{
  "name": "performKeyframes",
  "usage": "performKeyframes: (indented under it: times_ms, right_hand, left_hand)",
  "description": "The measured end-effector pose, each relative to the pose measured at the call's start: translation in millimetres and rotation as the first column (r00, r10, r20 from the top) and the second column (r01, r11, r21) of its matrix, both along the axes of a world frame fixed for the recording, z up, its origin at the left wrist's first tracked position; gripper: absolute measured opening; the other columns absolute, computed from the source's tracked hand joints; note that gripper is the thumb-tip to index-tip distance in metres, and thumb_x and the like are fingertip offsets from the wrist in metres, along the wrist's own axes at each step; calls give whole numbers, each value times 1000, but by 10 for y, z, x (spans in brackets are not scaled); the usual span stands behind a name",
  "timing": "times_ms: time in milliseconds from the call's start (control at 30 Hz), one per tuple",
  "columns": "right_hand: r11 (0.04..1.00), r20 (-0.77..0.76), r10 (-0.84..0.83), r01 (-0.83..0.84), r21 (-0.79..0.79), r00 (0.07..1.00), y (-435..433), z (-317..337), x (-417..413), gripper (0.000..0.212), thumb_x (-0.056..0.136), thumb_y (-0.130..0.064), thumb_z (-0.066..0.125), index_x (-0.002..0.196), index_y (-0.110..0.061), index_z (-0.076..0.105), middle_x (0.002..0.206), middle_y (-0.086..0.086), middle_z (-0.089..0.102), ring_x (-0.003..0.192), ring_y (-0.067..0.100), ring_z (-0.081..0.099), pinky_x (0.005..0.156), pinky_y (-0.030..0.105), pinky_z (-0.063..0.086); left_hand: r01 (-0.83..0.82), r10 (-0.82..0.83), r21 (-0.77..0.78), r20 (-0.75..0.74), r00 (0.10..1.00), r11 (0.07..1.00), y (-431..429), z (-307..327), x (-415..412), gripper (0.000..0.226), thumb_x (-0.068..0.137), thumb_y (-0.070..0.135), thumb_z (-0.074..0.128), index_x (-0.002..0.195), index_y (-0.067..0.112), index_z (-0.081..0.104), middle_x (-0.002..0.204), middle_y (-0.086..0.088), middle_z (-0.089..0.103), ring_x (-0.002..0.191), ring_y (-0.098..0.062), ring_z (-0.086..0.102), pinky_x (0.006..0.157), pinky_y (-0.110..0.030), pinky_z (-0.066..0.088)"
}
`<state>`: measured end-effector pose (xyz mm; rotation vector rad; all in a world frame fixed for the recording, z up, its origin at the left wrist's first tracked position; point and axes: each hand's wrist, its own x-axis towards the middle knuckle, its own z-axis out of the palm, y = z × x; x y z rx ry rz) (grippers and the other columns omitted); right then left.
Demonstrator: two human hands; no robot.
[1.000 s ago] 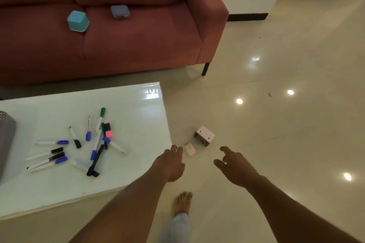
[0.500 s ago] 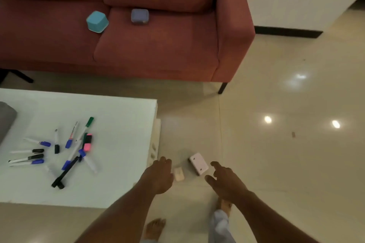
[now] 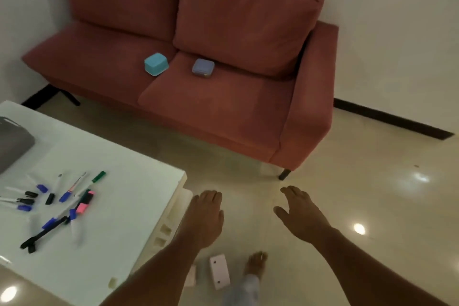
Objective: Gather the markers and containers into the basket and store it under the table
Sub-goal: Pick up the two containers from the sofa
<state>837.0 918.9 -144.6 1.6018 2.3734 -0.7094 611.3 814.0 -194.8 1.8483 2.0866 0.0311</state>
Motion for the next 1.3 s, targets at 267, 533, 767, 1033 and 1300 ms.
performKeyframes:
  times_ms: [267, 533, 767, 1033, 1300]
  right_hand:
    - [969, -40, 206, -198, 149, 978, 1848, 203, -699, 49, 90, -37, 54, 134, -18, 42, 138, 2, 43, 126, 24, 40, 103, 40, 40]
    - [964, -67, 248, -240, 110, 966, 3446, 262, -1712, 56, 93, -40, 54, 139, -12, 40, 146, 7, 39, 134, 27, 35, 110, 38, 34]
    - [963, -125, 264, -268, -19, 956, 4365, 194, -2783, 63, 96, -40, 51, 145, -6, 31, 150, 10, 34, 137, 26, 32, 110, 38, 34]
    - [962, -145, 65, -101, -253, 987, 5321, -261, -4087, 71, 92, -44, 56, 147, -6, 33, 151, 14, 36, 135, 29, 40, 107, 41, 40]
    - [872, -70, -219, 163, -462, 973, 5779, -589, -4956, 54, 91, -42, 61, 132, -7, 54, 133, 12, 55, 118, 26, 55, 100, 39, 42]
  left_hand:
    - [-205, 220, 189, -61, 974, 960, 1723, 289, -682, 42, 80, 24, 41, 112, 6, 62, 108, -11, 67, 101, -28, 63, 92, -44, 52]
    - [-292, 312, 185, -94, 945, 938, 3072, 410, -1463, 47, 84, 29, 39, 120, 8, 60, 115, -8, 66, 111, -26, 62, 98, -45, 48]
    - [-415, 434, 166, -94, 896, 894, 3804, 487, -2405, 48, 98, 26, 38, 144, 9, 36, 144, -7, 45, 137, -22, 37, 118, -46, 21]
    - [-571, 574, 65, -125, 809, 818, 4428, 258, -3502, 48, 93, 27, 45, 138, 10, 43, 135, -6, 52, 128, -23, 46, 115, -45, 28]
    - [-670, 670, -39, 9, 742, 742, 4915, -75, -4409, 36, 93, 29, 43, 124, 13, 50, 120, -5, 58, 110, -24, 56, 99, -41, 45]
